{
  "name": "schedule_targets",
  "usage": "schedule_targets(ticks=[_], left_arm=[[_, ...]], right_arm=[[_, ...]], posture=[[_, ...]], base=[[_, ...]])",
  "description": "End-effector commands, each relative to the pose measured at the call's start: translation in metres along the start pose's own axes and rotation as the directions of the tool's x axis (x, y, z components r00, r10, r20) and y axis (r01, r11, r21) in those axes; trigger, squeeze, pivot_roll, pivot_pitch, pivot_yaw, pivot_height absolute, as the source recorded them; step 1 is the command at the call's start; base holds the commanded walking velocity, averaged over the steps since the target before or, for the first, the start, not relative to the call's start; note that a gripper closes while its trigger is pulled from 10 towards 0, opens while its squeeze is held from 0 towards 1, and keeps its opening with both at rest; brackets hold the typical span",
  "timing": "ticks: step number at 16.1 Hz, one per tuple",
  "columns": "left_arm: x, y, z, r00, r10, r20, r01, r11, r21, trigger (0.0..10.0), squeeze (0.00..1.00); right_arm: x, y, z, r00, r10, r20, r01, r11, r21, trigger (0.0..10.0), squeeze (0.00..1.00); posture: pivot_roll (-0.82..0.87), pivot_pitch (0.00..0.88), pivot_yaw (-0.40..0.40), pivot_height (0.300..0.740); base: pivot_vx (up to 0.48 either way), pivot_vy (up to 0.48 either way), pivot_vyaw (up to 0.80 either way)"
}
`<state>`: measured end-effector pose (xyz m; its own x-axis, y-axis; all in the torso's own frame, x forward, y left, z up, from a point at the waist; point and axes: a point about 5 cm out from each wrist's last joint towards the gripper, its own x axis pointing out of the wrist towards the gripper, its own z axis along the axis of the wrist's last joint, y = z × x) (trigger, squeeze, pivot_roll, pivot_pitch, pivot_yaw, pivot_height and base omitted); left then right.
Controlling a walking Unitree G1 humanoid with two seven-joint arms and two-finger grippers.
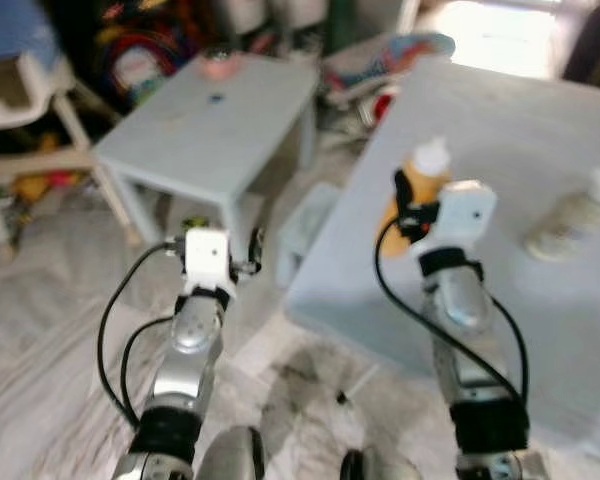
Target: Restocking fridge
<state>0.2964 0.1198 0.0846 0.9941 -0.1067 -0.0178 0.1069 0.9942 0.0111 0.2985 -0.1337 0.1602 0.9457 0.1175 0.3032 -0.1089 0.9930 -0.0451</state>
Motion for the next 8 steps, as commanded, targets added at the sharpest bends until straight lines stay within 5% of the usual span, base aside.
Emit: schedule_targets(ticks=[1, 8], left_arm=[[0.0004, 0.0031, -0.0017, 1.000, 0.015, -0.006, -0.015, 1.000, 0.008, 10.0, 0.00], [0.0018, 0.0018, -0.0039, 1.000, 0.027, -0.005, -0.027, 1.000, 0.008, 10.0, 0.00]], right_arm=[[0.0027, 0.0030, 0.0108, 0.999, 0.018, 0.039, -0.018, 1.000, -0.001, 10.0, 0.00], [0.0028, 0.0046, 0.0133, 0.998, 0.046, 0.038, -0.046, 0.999, 0.017, 10.0, 0.00]], posture=[[-0.02, 0.005, 0.056, 0.740], [-0.02, 0.002, 0.046, 0.740]], base=[[0.000, 0.000, 0.80], [0.000, 0.000, 0.80]])
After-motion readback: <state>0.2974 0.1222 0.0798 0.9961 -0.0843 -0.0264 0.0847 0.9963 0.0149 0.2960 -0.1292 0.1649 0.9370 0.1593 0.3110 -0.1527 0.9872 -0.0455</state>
